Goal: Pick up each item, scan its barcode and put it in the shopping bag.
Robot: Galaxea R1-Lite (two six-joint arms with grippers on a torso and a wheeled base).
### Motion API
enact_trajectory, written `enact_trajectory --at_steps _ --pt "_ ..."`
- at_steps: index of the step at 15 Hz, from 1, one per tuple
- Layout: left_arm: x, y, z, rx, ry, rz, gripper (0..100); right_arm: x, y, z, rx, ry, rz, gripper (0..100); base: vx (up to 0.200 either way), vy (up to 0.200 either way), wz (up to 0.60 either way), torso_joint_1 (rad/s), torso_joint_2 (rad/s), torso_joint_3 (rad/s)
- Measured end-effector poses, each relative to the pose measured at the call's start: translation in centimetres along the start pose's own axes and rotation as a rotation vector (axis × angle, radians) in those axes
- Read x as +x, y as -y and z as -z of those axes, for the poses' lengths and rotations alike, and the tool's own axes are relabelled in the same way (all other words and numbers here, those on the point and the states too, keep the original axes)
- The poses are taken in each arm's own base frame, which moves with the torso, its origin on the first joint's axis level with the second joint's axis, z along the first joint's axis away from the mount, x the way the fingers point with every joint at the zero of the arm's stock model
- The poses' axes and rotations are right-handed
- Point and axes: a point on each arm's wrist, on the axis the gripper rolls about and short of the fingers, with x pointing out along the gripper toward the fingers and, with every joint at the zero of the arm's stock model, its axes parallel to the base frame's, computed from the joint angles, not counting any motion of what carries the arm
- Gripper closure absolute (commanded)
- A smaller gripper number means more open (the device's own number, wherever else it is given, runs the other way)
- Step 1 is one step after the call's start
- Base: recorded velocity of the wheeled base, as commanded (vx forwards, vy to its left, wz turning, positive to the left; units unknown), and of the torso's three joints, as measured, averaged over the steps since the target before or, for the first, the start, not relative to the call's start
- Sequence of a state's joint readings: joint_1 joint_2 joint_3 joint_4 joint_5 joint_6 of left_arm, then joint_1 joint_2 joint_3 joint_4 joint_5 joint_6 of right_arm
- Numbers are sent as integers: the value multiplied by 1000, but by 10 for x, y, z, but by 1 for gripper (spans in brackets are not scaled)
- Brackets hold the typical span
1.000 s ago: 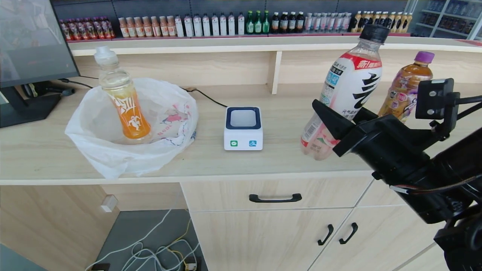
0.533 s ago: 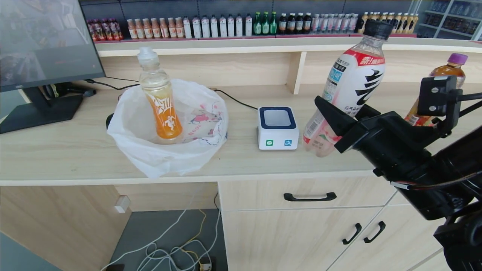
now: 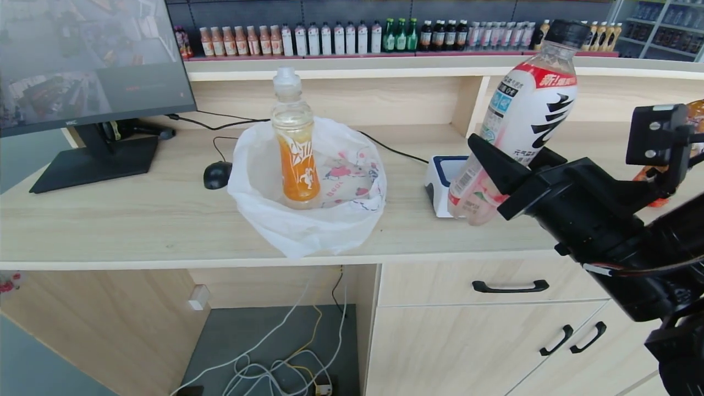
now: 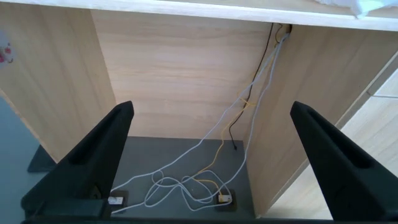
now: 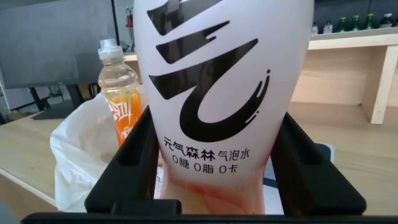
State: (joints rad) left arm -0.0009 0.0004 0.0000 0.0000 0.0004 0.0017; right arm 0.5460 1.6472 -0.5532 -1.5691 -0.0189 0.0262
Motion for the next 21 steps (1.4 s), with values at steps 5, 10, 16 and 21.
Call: enact_trajectory --at_steps 5,10,16,21 --pt "0 0 0 0 0 0 0 -1 9 -5 -52 13 25 100 0 0 0 0 0 0" --pt "0 0 0 0 0 0 0 28 15 -11 -241 95 24 100 0 0 0 0 0 0" --pt "0 0 0 0 0 0 0 40 40 -4 -580 114 -66 100 0 0 0 0 0 0" --pt "0 0 0 0 0 0 0 61 43 4 -720 190 -224 100 0 0 0 0 0 0"
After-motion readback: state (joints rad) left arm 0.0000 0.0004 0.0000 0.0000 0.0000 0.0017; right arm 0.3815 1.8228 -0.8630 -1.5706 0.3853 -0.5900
